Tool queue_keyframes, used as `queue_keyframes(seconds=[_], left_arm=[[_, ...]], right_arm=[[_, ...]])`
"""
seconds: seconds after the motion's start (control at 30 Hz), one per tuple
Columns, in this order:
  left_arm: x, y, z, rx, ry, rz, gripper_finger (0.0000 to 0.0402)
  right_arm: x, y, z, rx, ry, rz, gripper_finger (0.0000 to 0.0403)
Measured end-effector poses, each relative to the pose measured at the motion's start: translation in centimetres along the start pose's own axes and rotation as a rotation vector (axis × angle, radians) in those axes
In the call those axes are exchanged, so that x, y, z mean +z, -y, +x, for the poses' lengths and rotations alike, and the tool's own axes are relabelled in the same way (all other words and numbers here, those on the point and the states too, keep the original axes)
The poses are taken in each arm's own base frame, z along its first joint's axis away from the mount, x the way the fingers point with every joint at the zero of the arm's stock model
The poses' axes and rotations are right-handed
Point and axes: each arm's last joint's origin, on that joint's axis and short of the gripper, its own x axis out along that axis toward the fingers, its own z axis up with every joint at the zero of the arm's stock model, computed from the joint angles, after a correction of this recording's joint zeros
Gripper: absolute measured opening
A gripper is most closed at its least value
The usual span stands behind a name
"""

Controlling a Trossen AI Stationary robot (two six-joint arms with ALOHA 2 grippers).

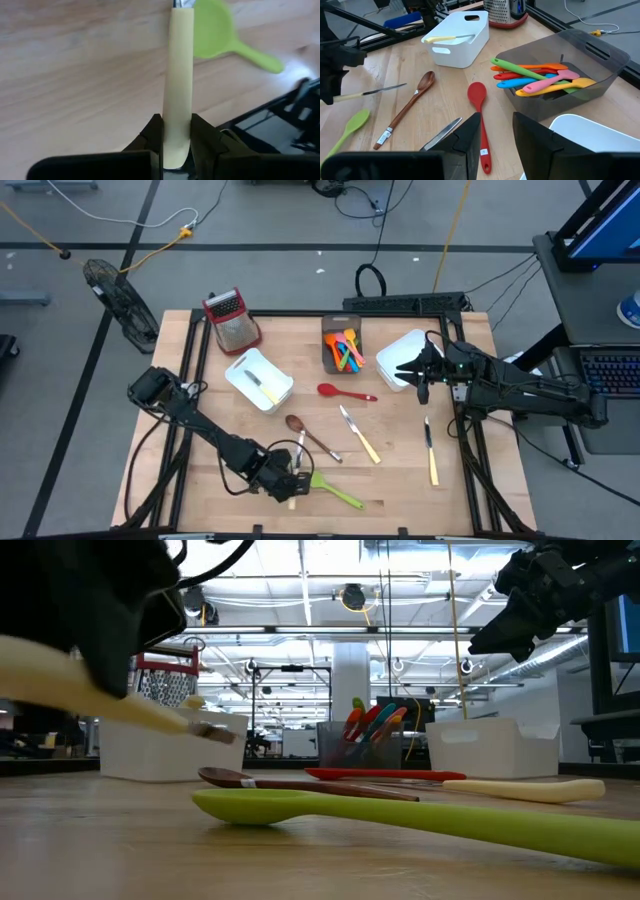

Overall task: Pick & Place Kitchen Items
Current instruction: Put the yellow table knife into the left white bin

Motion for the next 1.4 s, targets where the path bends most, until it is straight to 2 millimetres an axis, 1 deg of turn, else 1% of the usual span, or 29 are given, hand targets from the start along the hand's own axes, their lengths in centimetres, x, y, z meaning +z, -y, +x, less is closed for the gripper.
queue_keyframes(seconds=[0.2, 0.37, 0.53, 0.67, 0.9, 1.07, 1.2, 1.3, 1.4], left_arm=[[0.0, 0.8, 0.0, -0.112, 0.057, 0.008, 0.0051], [0.2, 2.0, -0.3, -0.272, 0.149, 0.028, 0.0051], [1.3, 3.7, -0.7, -0.442, 0.291, 0.009, 0.0051], [2.4, 5.1, -1.4, -0.596, 0.399, -0.055, 0.0051], [3.9, 6.8, -2.3, -0.759, 0.485, -0.146, 0.0051], [4.4, 7.0, -2.6, -0.806, 0.583, -0.196, 0.0051], [4.3, 6.9, -3.5, -0.823, 0.622, -0.239, 0.0051], [4.0, 6.5, -4.7, -0.812, 0.661, -0.255, 0.0051], [3.6, 6.0, -6.6, -0.792, 0.692, -0.265, 0.0051]], right_arm=[[0.0, 0.0, 0.0, 0.000, 0.000, 0.000, 0.0105], [0.0, 0.0, 0.0, 0.000, 0.000, 0.000, 0.0105], [0.0, 0.0, 0.0, 0.000, 0.000, 0.000, 0.0105], [0.0, 0.0, 0.0, 0.000, 0.000, 0.000, 0.0105], [0.0, 0.0, 0.0, 0.000, 0.000, 0.000, 0.0105], [0.0, 0.0, 0.0, 0.000, 0.000, 0.000, 0.0105], [0.0, 0.0, 0.0, 0.000, 0.000, 0.001, 0.0105], [0.0, 0.0, 0.0, 0.000, 0.000, 0.000, 0.0105], [0.0, 0.0, 0.0, -0.001, -0.002, 0.001, 0.0105]])
